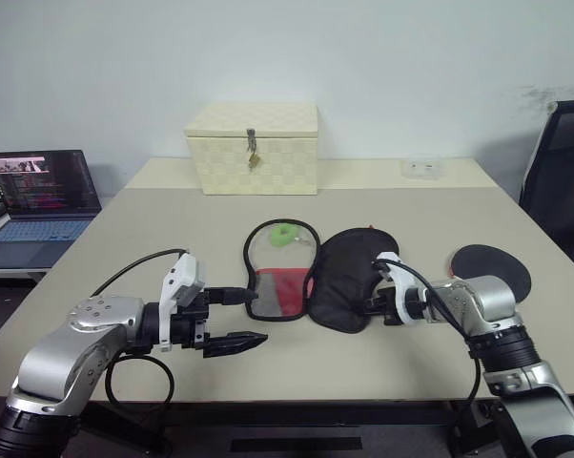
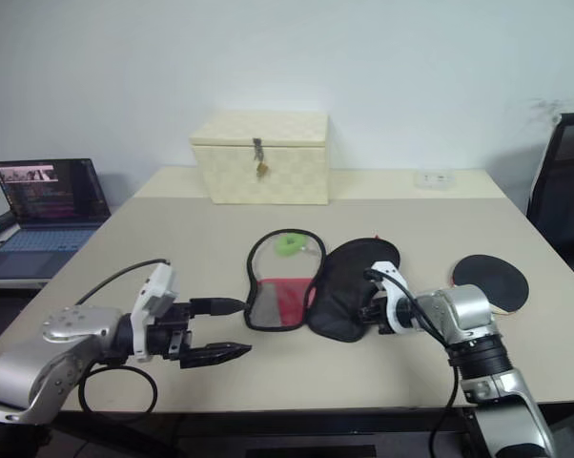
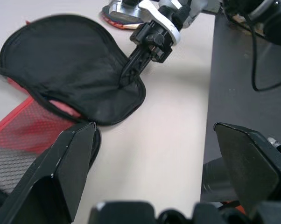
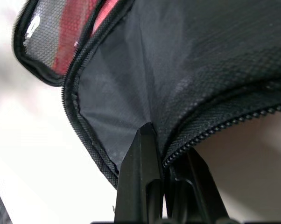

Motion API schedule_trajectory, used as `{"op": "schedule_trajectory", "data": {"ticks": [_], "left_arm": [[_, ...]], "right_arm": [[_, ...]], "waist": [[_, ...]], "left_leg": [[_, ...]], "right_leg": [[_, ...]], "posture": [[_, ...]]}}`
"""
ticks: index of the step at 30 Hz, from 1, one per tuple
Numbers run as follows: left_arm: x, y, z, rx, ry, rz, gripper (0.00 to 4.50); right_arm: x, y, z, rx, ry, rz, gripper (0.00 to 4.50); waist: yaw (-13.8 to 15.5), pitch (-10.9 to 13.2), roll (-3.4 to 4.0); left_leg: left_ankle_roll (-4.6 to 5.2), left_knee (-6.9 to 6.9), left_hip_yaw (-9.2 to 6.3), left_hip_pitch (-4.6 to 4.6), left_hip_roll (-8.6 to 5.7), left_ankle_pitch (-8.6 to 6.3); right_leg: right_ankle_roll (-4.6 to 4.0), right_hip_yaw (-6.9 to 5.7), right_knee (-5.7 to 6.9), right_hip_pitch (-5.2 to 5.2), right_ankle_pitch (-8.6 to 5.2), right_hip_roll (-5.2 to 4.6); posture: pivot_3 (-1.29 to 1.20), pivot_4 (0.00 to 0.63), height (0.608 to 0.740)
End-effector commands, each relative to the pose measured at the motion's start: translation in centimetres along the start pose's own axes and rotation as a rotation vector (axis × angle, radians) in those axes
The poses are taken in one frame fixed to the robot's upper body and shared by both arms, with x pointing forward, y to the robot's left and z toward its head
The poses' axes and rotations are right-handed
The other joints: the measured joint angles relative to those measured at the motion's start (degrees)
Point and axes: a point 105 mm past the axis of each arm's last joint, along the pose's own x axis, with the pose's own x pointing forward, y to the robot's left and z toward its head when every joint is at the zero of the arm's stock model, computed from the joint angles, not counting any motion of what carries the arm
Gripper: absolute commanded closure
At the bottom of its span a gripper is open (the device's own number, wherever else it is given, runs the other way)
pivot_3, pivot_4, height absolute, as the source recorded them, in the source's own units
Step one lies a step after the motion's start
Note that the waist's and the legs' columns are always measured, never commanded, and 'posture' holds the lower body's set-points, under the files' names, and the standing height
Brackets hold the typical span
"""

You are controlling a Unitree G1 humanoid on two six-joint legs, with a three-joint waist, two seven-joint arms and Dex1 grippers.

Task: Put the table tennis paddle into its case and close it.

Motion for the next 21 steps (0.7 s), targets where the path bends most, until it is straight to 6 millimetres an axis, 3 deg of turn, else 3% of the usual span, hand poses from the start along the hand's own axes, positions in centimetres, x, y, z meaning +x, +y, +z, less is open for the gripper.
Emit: {"op": "schedule_trajectory", "data": {"ticks": [1, 10, 12, 16, 21], "left_arm": [[0.7, -0.7, 0.9, 0.042, -0.021, -0.04, 0.06], [1.2, -0.8, 0.7, 0.035, -0.027, -0.042, 0.06], [1.3, -0.8, 0.7, 0.034, -0.028, -0.042, 0.06], [1.5, -0.8, 0.6, 0.034, -0.031, -0.041, 0.06], [1.8, -0.9, 0.6, 0.036, -0.036, -0.05, 0.06]], "right_arm": [[-1.2, -1.0, 0.8, -0.068, 0.008, -0.019, 4.46], [-2.1, -4.2, 2.4, -0.172, 0.03, -0.107, 4.46], [-2.0, -4.6, 2.8, -0.169, 0.02, -0.118, 4.05], [-2.3, -5.1, 3.0, -0.17, 0.016, -0.133, 2.8], [-5.3, -6.5, 4.7, -0.183, -0.086, -0.223, 1.07]], "waist": [[0.02, 0.0, 0.0], [0.02, 0.0, 0.0], [0.05, 0.0, 0.0], [0.08, 0.0, 0.0], [0.42, 0.0, 0.0]], "left_leg": [[0.0, 0.01, 0.02, 0.0, -0.01, 0.0], [0.0, 0.06, 0.02, -0.01, -0.01, 0.0], [0.0, 0.07, 0.0, -0.02, -0.01, 0.0], [-0.01, 0.08, -0.01, -0.03, -0.01, 0.01], [-0.01, 0.11, -0.01, -0.04, -0.03, 0.01]], "right_leg": [[0.0, 0.0, 0.0, 0.0, 0.0, 0.0], [0.0, -0.01, 0.02, 0.01, 0.0, 0.0], [0.0, -0.02, 0.02, 0.01, 0.0, 0.0], [0.0, -0.03, 0.02, 0.01, 0.01, -0.01], [0.01, -0.03, 0.04, 0.02, 0.01, -0.01]], "posture": [[0.0, 0.15, 0.74], [0.0, 0.15, 0.74], [0.0, 0.15, 0.74], [0.0, 0.15, 0.74], [0.0, 0.15, 0.74]]}}
